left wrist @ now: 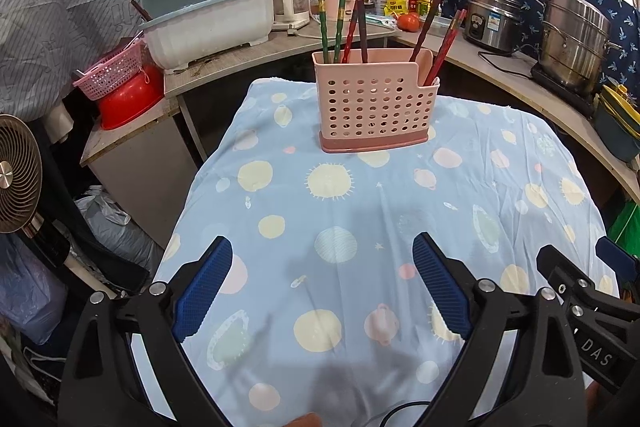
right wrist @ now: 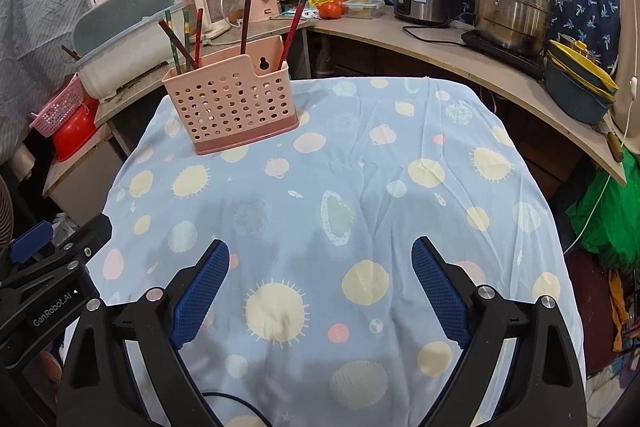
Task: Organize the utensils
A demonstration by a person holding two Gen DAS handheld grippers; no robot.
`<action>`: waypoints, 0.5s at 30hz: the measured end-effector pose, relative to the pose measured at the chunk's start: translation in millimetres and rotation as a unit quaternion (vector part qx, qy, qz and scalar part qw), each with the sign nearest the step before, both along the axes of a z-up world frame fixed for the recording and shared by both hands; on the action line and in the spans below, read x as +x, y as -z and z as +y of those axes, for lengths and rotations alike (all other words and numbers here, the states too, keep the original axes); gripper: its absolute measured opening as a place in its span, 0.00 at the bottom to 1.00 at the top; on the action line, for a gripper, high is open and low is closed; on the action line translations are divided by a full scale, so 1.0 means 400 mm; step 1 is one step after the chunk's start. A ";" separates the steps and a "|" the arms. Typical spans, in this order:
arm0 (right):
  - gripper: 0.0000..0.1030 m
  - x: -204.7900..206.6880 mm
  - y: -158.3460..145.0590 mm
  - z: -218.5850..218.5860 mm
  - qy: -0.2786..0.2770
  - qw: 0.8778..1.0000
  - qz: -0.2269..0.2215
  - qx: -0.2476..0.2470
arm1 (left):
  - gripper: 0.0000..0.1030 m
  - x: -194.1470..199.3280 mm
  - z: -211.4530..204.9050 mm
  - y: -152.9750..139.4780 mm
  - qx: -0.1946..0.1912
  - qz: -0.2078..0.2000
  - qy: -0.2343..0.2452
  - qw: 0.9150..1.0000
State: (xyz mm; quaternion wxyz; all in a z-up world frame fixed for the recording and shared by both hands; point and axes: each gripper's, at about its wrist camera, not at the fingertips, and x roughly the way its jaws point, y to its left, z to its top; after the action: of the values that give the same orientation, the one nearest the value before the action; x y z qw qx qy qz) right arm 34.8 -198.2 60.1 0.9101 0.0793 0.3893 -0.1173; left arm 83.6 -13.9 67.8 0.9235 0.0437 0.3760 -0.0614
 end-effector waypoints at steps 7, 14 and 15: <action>0.86 0.002 -0.007 0.013 -0.004 1.000 -0.004 -0.008 | 0.88 -0.002 0.002 -0.001 -0.001 0.000 -0.001 1.000; 0.86 0.004 -0.025 0.025 -0.009 1.000 -0.016 -0.017 | 0.88 0.000 0.009 -0.006 -0.004 0.000 -0.004 1.000; 0.86 0.003 -0.026 0.027 -0.009 1.000 -0.017 -0.018 | 0.88 0.000 0.009 -0.006 -0.003 0.000 -0.005 1.000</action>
State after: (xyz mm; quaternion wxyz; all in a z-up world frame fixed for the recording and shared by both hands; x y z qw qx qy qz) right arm 36.1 -187.5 70.5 0.9189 0.0616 0.3725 -0.1142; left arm 83.5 -10.4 70.2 0.9241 0.0389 0.3756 -0.0584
